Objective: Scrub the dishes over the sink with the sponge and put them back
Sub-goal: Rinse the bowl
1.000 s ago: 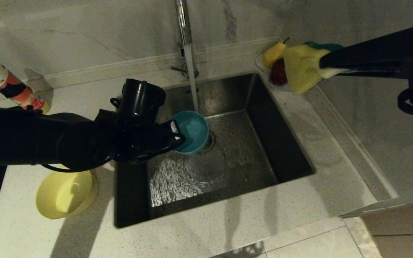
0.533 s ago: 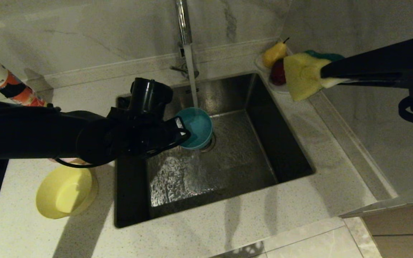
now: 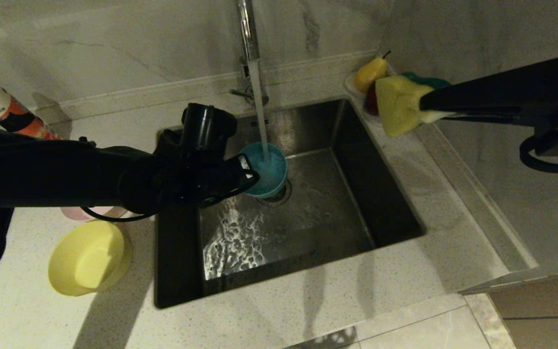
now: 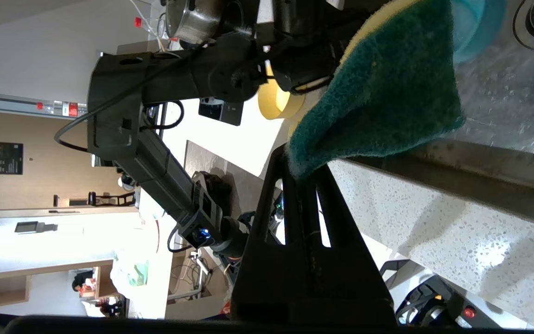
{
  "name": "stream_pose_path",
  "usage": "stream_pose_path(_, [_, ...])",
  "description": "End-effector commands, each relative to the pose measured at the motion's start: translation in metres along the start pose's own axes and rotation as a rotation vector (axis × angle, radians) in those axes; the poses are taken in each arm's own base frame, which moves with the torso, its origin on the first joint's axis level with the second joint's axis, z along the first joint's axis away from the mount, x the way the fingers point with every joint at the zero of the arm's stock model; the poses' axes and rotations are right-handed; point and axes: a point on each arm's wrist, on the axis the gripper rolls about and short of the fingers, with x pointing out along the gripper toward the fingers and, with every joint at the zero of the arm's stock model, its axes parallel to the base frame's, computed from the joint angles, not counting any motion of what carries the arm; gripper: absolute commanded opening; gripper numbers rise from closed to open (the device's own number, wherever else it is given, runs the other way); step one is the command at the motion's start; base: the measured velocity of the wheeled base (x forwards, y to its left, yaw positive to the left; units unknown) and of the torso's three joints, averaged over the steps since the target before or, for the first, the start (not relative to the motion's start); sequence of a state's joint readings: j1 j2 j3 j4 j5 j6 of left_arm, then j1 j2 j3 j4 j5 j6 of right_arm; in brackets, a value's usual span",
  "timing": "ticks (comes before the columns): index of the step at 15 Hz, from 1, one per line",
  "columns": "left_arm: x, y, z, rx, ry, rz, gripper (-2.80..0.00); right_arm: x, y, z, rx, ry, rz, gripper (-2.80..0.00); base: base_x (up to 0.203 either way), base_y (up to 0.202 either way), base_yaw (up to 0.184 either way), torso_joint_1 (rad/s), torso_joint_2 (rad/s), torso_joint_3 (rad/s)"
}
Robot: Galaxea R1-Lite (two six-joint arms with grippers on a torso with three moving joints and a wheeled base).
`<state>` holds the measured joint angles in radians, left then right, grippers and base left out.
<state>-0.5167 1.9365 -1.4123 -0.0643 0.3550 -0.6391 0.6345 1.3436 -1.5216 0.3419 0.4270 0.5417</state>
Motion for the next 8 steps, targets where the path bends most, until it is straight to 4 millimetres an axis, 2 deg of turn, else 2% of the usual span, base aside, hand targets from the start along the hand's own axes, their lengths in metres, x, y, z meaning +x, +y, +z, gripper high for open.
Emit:
stream_pose_path(1, [-0.0022,0.0045,0.0047,-0.013,-0.011,0.009,-2.80,0.0032,-0.0021,-0.0016,0.008,0.014,-0.003,-2.80,0.000,0.000,0.000,0.000,0.00,0.000])
stream_pose_path(8, [-0.0073,0.0075,0.0038,-0.013,-0.002,0.019,-2.80,0.0036,-0.0020,-0.0017,0.007,0.014,-0.003,-2.80,0.000,0.000,0.000,0.000,0.00,0.000])
